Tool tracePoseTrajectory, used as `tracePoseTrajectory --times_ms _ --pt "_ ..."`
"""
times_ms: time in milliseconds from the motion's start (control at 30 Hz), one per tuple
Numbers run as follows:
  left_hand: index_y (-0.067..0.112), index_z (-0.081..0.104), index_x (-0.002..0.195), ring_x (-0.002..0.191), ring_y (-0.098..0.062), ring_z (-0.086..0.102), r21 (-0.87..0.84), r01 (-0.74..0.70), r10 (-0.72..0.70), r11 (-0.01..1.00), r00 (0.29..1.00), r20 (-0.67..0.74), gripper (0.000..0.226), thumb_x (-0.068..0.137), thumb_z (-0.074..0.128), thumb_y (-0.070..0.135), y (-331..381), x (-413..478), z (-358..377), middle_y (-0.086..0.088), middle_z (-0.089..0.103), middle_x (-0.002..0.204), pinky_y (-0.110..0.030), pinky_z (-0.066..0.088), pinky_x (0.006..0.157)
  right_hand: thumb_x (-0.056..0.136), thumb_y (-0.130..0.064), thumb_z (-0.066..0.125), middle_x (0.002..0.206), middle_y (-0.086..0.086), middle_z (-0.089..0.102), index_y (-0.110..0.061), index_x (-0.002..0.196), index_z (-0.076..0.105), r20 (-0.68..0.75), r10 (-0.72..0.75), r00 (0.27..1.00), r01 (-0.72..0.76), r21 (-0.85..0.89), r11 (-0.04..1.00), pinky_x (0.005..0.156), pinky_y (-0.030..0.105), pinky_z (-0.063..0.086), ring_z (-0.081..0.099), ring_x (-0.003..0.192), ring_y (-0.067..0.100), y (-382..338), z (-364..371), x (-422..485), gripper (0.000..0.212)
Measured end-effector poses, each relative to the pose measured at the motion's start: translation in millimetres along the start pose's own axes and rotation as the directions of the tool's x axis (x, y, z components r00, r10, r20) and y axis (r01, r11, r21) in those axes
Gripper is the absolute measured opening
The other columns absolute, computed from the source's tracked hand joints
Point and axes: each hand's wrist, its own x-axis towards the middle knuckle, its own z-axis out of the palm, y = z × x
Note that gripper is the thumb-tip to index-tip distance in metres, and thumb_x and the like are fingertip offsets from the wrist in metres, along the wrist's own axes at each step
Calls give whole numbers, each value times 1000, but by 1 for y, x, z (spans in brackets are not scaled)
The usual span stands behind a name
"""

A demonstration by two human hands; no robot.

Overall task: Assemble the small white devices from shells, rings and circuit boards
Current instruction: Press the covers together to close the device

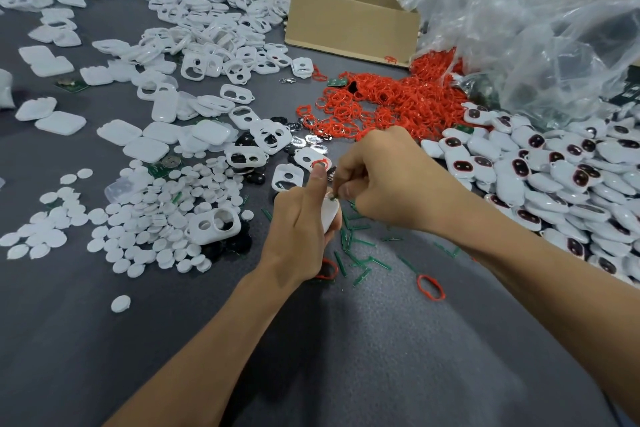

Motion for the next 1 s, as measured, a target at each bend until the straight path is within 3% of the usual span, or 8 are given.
tracePoseTrajectory --times_ms 100,200,333,400,567,700,800,1000 --pt "4 52 55 46 -20 41 -12 30 -30 999 999 -33 67 90 31 58 3 2 1 -9 47 50 -26 30 43 74 -4 60 76 7 67 -13 76 72 -63 -26 998 21 -92 996 65 36 50 60 75 28 -2 5 -4 15" --pt "21 52 43 37 -13 34 -98 58 -63 993 996 -56 66 98 31 51 7 4 2 2 43 43 -25 26 41 74 -2 58 79 12 57 -1 77 64 -104 -198 975 160 -295 942 58 39 42 51 76 32 -9 14 -9 8" --pt "20 50 45 36 -14 34 -127 52 -62 990 995 -73 68 104 28 45 7 4 1 -4 44 45 -19 25 39 75 1 58 71 4 44 -6 69 55 -29 -258 966 227 -386 894 56 38 38 44 72 27 -13 15 -5 9" --pt "18 51 48 39 -19 34 -112 43 -51 993 996 -68 63 98 31 51 7 4 1 -10 43 49 -21 25 41 75 -2 58 71 2 41 -5 69 52 -11 -216 976 199 -353 914 56 37 34 43 69 26 -13 11 0 8" --pt "26 56 48 45 -22 36 -116 20 -25 993 998 -49 56 90 31 53 6 3 1 -14 45 52 -22 25 39 75 -3 59 83 11 63 -8 80 71 12 -130 991 130 -204 970 65 44 50 58 75 35 -7 5 8 13" --pt "4 53 54 37 -18 33 -90 31 -33 996 999 -26 66 90 31 55 3 3 0 -17 43 49 -21 25 38 76 -3 62 79 13 68 -8 76 73 34 -82 996 85 -132 988 67 41 51 60 75 32 -4 4 9 12" --pt "13 53 50 37 -17 35 -61 20 -20 998 1000 -12 63 91 30 56 3 3 -1 -17 44 49 -22 26 38 75 0 62 77 11 69 -10 74 74 26 -68 997 70 -101 992 67 41 52 62 74 30 -2 3 8 15" --pt "1 47 49 34 -13 37 64 -17 16 998 1000 23 74 94 25 55 3 1 -2 -9 44 41 -17 28 39 75 -1 63 74 8 70 -10 75 75 31 -56 998 58 -78 995 67 38 53 63 71 26 1 2 4 15"
